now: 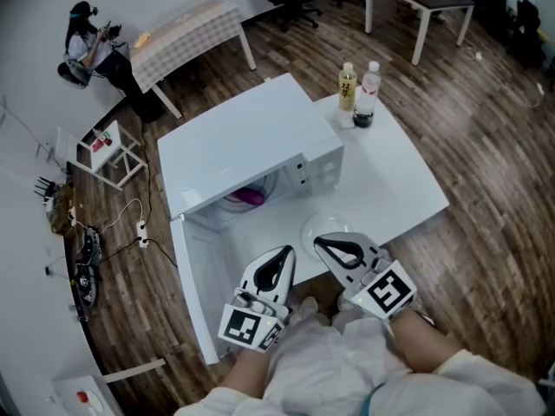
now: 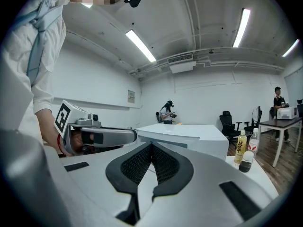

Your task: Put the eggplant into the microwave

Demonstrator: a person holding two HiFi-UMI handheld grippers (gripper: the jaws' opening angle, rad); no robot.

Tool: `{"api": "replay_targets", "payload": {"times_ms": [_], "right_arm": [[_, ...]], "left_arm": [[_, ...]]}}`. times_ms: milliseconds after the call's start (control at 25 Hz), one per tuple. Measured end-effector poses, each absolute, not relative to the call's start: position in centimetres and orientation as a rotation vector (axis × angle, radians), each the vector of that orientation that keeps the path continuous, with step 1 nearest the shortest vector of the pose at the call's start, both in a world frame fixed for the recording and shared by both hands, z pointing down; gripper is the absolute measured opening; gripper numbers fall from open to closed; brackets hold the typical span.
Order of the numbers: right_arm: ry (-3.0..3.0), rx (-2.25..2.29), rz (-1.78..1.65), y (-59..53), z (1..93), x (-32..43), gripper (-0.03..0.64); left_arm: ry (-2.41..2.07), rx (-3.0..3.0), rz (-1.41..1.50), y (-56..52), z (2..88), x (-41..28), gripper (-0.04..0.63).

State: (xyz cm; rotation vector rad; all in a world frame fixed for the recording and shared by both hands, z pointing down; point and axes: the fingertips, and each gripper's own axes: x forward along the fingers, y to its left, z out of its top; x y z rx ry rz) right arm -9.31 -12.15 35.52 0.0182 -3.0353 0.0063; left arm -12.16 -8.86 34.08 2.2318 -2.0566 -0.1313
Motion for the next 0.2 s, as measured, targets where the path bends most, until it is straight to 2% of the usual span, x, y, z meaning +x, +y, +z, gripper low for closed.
{"api": "replay_targets", "payload": {"times_ms": [200], "right_arm": [[-3.034, 0.016, 0.016, -11.78, 35.37, -9.18, 0.032]], "left_arm": [[-2.048, 2.235, -0.144, -8.56, 33.87, -11.85, 0.002]]}}
